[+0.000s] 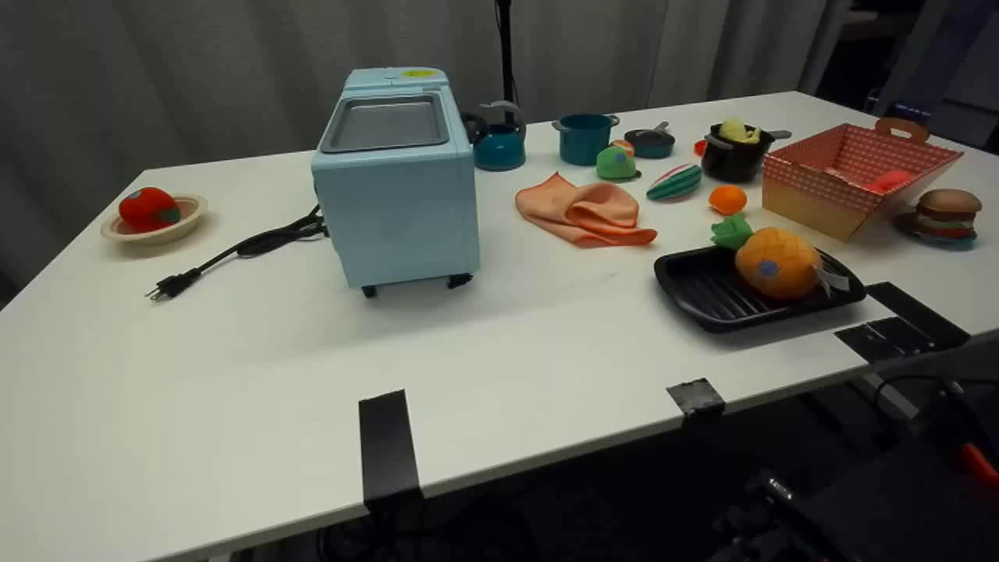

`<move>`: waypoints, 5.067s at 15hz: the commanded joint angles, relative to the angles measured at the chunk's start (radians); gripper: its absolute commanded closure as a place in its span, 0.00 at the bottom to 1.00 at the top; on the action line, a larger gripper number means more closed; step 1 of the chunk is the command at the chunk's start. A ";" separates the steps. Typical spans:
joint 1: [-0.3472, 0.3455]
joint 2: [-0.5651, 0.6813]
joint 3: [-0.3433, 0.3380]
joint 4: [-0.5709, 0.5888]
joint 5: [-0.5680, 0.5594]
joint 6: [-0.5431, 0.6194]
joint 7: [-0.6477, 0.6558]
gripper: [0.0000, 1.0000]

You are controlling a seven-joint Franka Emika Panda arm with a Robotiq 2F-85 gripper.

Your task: Remove the pineapple plush toy from the tray and put it in the basket

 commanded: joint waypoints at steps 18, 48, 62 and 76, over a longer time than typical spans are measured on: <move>0.019 -0.017 0.065 -0.070 0.051 0.041 0.071 0.00; 0.053 0.891 0.127 0.065 -0.230 0.795 0.313 0.00; 0.060 0.867 0.105 0.020 0.014 0.747 0.067 0.00; 0.071 0.817 0.113 -0.117 0.023 0.765 -0.014 0.00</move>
